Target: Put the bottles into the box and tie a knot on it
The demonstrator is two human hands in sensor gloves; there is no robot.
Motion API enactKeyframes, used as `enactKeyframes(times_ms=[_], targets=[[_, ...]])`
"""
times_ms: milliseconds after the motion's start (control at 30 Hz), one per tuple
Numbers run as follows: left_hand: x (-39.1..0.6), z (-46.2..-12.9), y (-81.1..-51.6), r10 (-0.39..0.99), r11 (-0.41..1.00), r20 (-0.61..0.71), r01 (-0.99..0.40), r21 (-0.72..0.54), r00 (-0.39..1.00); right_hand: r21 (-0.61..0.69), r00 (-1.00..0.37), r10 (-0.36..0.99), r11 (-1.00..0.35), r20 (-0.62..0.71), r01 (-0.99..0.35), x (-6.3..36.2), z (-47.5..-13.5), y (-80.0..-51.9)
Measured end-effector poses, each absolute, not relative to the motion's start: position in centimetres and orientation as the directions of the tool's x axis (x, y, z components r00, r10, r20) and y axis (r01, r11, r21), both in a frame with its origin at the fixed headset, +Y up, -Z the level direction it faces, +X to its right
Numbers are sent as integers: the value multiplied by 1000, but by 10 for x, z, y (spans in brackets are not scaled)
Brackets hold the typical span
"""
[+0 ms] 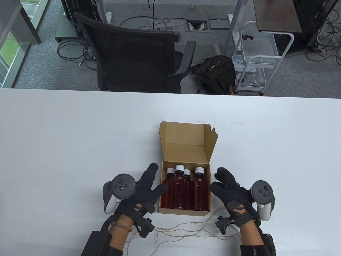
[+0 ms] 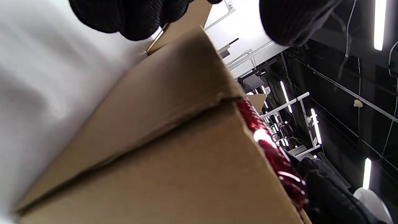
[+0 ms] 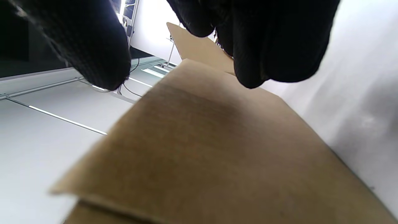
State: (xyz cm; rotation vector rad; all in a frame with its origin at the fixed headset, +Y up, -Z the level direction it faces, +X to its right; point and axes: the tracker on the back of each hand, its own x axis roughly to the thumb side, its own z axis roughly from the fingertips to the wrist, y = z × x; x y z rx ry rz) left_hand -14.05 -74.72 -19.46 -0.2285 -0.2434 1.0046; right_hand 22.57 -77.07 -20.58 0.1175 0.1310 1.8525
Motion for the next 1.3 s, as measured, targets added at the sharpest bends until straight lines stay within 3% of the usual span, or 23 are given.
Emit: enactKeyframes(times_ms=[200,500,667,867,1300], targets=[[-144,-200,-764,914,393,37,-858,-330,404,120,-316,947,-321,61,-940,217,-205,-770],[-154,-199,-765,882,457,22,-844,-280,470,127,-368,928,-372,57,-920,215,-207,-774],[-154,-205,-767,887,415,-25,-821,-392,460,230,-326,945,-318,3,-920,215,-212,-778],[-144,-213,-773,959,181,-95,-831,-525,268,327,-205,979,-193,-4,-925,203,-219,-776],[-140,-213,-775,990,121,-10,-872,-474,142,323,-116,990,-135,76,-937,199,-219,-776]])
